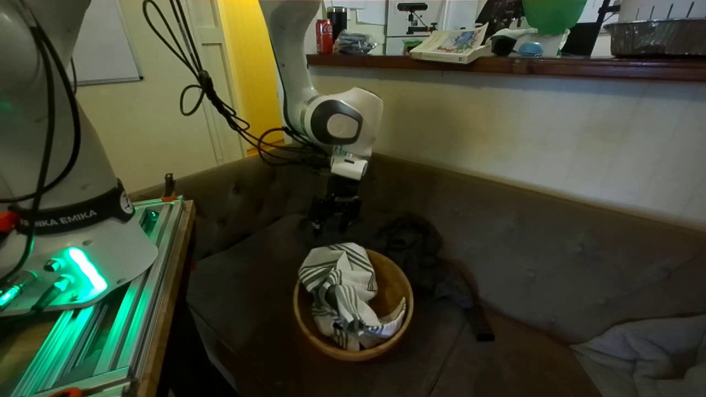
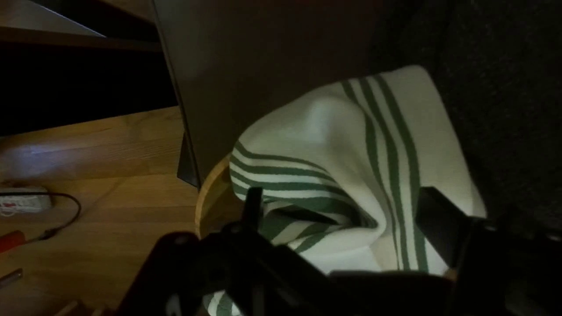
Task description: Put the white towel in the basket
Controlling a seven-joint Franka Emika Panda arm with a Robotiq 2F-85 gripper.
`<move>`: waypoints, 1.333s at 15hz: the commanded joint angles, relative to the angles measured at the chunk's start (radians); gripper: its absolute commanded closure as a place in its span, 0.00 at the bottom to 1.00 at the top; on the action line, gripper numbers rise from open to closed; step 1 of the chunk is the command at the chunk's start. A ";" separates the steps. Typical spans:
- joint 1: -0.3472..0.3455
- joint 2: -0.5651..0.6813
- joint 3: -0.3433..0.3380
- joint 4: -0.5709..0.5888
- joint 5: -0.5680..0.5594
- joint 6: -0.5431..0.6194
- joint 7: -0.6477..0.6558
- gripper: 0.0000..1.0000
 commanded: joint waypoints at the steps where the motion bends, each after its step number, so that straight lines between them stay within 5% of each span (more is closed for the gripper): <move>1: -0.048 -0.083 0.060 -0.035 0.067 -0.087 -0.161 0.00; 8: -0.011 0.016 0.028 0.027 -0.006 -0.078 -0.407 0.00; 13: -0.005 0.025 0.028 0.025 0.041 -0.068 -0.421 0.00; 20: -0.150 0.026 0.104 -0.071 0.117 0.203 -0.817 0.00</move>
